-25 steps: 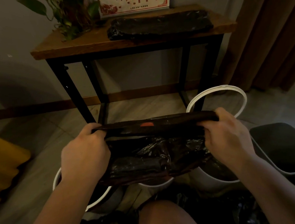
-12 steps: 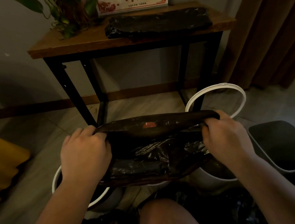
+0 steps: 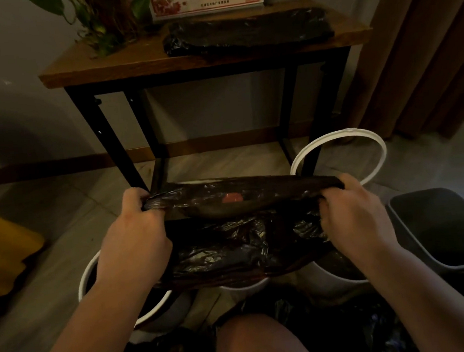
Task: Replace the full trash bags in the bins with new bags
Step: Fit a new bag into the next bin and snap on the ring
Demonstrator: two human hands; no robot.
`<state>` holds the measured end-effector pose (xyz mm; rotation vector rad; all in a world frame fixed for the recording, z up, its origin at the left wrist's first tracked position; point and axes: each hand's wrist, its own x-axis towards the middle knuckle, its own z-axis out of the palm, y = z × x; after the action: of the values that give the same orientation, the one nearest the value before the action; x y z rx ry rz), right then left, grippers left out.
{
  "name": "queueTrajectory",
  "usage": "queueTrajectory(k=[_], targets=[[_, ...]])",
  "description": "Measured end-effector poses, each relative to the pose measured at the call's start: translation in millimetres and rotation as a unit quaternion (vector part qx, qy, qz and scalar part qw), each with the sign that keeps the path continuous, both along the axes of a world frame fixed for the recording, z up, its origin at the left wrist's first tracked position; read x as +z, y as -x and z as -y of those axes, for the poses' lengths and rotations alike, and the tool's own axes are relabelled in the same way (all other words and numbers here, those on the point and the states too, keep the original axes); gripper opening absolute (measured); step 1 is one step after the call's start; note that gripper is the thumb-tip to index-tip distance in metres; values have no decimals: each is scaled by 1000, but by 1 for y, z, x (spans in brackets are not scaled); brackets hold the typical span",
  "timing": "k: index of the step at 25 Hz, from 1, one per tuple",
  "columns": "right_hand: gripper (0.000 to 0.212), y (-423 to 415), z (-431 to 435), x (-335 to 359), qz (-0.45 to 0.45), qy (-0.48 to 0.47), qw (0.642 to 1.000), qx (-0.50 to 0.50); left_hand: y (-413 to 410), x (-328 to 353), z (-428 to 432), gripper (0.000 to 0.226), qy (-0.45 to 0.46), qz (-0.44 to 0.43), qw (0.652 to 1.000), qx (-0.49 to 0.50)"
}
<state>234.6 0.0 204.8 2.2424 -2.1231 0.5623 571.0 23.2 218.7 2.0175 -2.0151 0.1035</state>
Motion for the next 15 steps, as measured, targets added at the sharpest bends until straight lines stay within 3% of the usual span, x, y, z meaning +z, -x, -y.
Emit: queueTrajectory(k=[4, 8, 11, 13, 15], targets=[[23, -5, 0, -2, 24, -2, 1000, 12, 6, 0, 1, 27, -4, 0, 1000, 31], [33, -1, 3, 0, 15, -12, 999, 35, 2, 2, -2, 15, 17, 23, 997, 77], [6, -7, 2, 6, 1, 12, 1000, 29, 0, 5, -4, 10, 52, 26, 993, 98], [18, -15, -1, 10, -3, 39, 999, 5, 1, 7, -4, 8, 71, 28, 993, 88], [15, -21, -3, 13, -24, 54, 998, 11, 0, 8, -4, 11, 84, 12, 994, 71]])
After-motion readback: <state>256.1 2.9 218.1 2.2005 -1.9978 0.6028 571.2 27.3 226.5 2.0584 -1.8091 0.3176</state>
